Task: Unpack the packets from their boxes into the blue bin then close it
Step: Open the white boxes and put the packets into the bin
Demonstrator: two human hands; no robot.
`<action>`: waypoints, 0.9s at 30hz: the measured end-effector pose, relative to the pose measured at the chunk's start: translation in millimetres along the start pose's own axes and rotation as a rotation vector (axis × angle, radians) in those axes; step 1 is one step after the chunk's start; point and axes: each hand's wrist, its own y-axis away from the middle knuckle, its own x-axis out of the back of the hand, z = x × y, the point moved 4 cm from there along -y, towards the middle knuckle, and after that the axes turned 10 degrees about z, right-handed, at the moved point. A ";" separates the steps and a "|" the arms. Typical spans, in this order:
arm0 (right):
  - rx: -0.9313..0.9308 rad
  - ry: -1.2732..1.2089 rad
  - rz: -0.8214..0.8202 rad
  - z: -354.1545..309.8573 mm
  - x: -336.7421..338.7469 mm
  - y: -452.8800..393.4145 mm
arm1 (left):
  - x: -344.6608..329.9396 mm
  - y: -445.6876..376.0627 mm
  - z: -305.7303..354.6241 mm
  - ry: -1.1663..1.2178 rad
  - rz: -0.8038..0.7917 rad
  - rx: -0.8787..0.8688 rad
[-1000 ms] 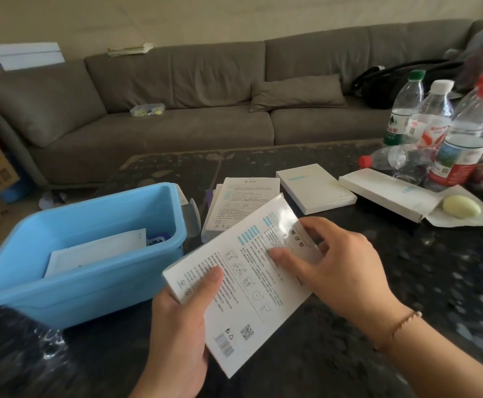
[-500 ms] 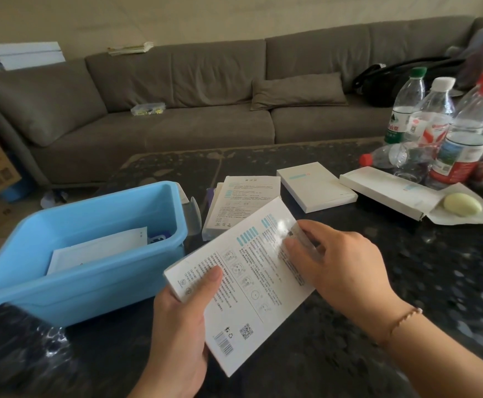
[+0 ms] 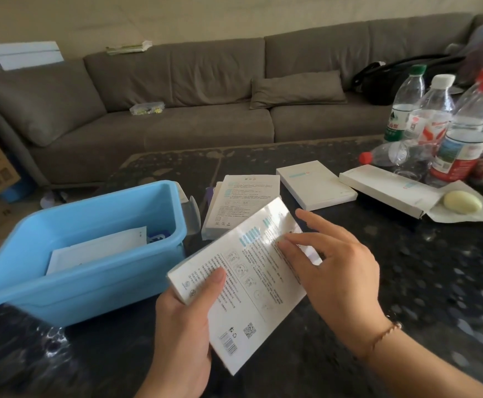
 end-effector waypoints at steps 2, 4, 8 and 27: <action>-0.118 -0.066 -0.072 2.7 -3.4 -0.5 | 0.9 -0.4 -1.3 -0.020 0.013 -0.011; -0.188 -0.108 -0.114 6.8 -8.2 1.3 | 1.4 -0.1 -1.3 -0.048 0.025 -0.042; -0.413 -0.281 -0.220 16.7 -19.5 7.3 | 0.9 3.0 0.6 -0.106 0.040 -0.122; -0.306 -0.280 -0.234 2.7 -15.8 11.0 | 0.6 5.9 -1.5 0.103 0.177 -0.084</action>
